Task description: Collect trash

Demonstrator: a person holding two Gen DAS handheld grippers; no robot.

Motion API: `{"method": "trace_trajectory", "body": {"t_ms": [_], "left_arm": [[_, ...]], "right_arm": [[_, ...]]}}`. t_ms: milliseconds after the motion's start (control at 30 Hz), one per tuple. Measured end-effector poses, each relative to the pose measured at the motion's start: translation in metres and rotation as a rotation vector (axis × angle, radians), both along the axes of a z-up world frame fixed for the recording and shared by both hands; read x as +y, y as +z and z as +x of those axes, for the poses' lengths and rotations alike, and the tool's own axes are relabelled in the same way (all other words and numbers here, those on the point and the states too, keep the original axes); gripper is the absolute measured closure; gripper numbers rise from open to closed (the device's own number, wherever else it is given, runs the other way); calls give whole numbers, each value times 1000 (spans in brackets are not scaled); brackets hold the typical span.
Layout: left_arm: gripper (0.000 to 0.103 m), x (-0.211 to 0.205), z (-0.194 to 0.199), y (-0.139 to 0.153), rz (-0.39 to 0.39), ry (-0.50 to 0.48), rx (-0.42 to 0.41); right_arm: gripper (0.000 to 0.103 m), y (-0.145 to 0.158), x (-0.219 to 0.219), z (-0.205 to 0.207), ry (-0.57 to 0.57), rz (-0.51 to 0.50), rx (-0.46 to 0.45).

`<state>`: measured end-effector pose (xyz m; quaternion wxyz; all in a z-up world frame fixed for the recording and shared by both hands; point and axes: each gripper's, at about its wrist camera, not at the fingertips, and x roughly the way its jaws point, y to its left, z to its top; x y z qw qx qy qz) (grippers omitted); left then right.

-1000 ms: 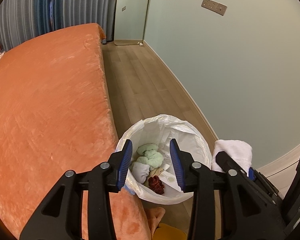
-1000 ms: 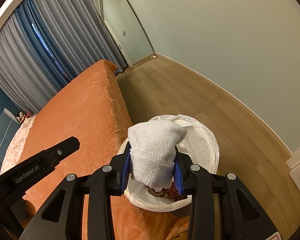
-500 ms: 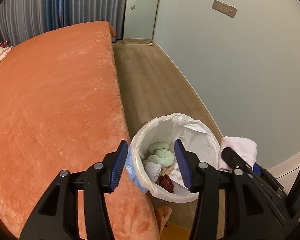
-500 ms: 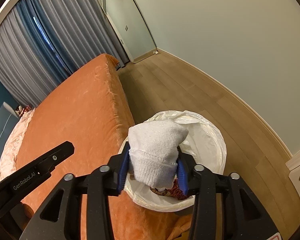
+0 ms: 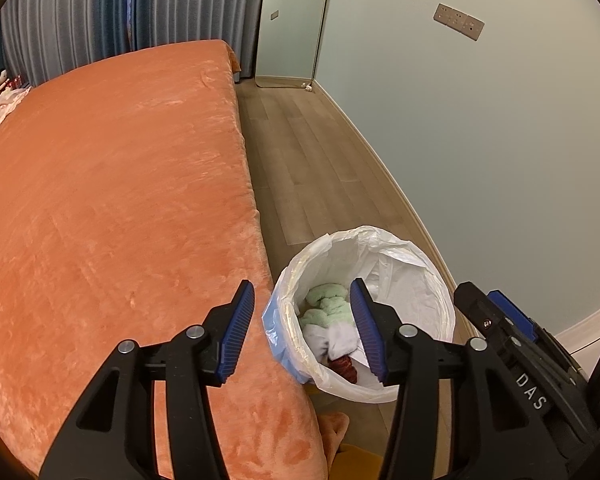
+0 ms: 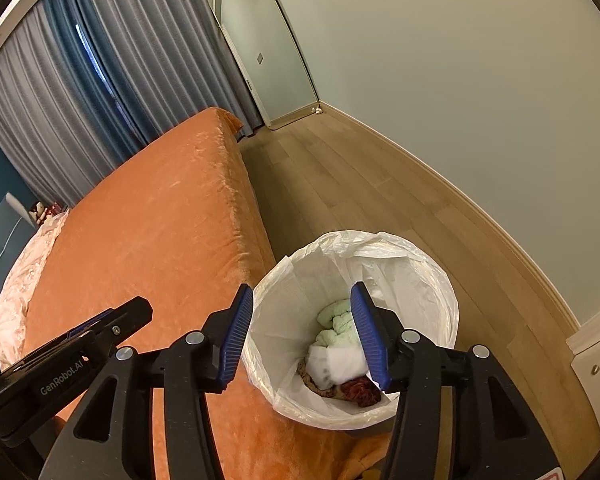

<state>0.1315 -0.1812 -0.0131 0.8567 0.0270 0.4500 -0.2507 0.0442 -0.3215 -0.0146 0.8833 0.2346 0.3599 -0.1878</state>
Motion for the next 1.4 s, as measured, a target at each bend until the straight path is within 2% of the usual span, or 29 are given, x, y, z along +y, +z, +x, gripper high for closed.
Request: {"method": "trace_trajectory", "body": {"t_ms": [333,400,567,667,933,1000,1100,1133,1233,1300,1400], "left_arm": [[51,12,-6,-2,6,15,-8],[49,17,-7,-3,13,21,-11],[36,31,-14,-6,33,46,-33],[33,39,-18,-9,50,59,-50],[23,55,-31,-18,104,78,-72],[22,60,-35,-20,110,83,-78],[17,63,-41,-23,127,86,-91],[13,64,-43,-24,139,87,-99],[13,67,-46,-30,154,87,-98],[13,71,-47,-33,165,95,-92],[12,75,-48,-38,175,111,-85]], "right_arm": [[47,6,17,-4,28,-63,17],[44,8,20,-6,29,-70,14],[40,5,28,-14,27,-90,21],[36,1,35,-19,33,-109,32],[33,-4,45,-25,44,-129,57],[25,-4,46,-26,40,-143,64],[19,-7,53,-33,39,-164,72],[18,-8,56,-34,39,-177,73],[17,-11,61,-39,35,-199,90],[6,-14,62,-41,33,-197,97],[7,-16,65,-45,25,-212,105]]}}
